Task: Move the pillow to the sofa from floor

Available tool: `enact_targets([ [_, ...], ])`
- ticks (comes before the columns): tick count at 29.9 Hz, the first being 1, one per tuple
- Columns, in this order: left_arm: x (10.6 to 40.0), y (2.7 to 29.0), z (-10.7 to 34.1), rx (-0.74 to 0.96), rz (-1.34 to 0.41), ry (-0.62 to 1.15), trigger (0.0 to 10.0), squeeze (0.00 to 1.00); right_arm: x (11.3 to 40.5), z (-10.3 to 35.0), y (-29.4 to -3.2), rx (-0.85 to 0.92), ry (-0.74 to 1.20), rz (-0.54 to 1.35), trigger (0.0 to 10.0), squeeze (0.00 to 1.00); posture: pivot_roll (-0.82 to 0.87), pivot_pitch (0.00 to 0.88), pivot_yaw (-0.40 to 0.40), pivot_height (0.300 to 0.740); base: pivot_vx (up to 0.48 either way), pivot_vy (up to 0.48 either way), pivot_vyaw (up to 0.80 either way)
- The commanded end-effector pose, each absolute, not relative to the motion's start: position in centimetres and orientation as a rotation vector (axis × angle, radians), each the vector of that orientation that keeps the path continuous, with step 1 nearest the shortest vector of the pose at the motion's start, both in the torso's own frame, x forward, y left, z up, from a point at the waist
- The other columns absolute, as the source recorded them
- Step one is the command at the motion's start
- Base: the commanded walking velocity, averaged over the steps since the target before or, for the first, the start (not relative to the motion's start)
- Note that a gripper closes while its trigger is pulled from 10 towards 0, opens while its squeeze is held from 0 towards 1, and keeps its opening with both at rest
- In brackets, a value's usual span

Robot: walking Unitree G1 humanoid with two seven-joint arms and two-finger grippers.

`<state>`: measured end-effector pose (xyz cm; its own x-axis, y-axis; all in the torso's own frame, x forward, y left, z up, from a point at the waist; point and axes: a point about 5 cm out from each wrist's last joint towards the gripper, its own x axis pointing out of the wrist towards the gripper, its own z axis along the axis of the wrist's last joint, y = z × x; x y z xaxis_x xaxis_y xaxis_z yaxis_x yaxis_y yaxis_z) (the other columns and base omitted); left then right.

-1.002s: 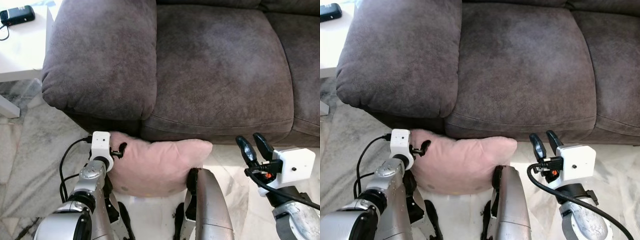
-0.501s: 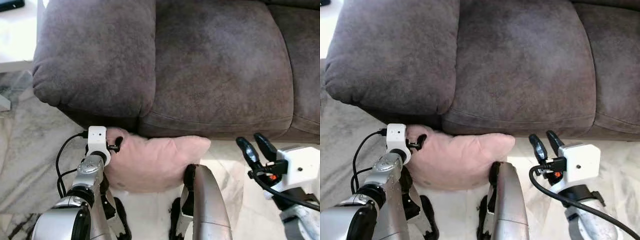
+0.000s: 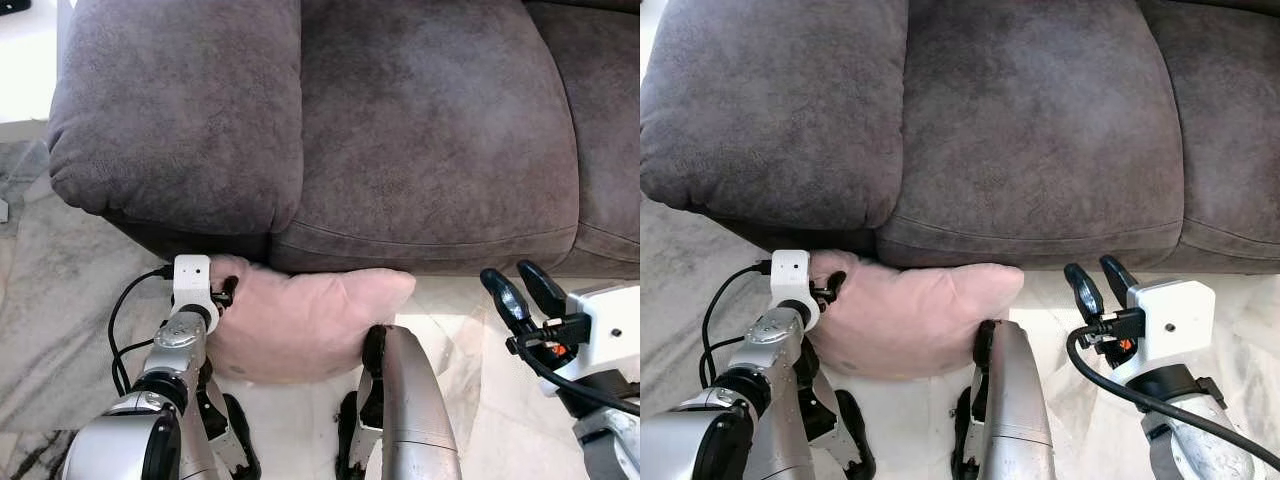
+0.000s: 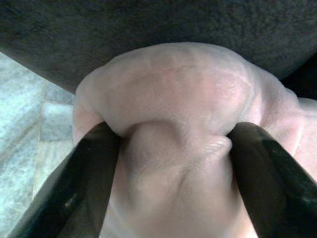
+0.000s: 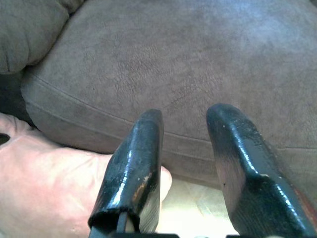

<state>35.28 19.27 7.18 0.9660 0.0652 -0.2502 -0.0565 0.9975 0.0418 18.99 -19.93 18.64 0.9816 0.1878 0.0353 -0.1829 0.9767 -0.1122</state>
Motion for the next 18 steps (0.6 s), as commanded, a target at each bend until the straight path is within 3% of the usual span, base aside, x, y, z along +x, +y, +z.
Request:
enact_targets([
  [1,34.01,19.66,5.14,0.021,0.085,0.342,0.0,0.00,18.49,18.84,-20.18,-0.119,-0.034,0.179,10.0,0.00,-0.23,0.482,-0.175,0.509,0.000,0.000,0.00],
  [18,33.90,19.75,5.01,0.014,0.089,0.344,0.0,0.00,19.15,18.77,-20.04,-0.112,-0.028,0.186,10.0,0.00,-0.23,0.465,-0.180,0.509,0.000,0.000,0.00],
])
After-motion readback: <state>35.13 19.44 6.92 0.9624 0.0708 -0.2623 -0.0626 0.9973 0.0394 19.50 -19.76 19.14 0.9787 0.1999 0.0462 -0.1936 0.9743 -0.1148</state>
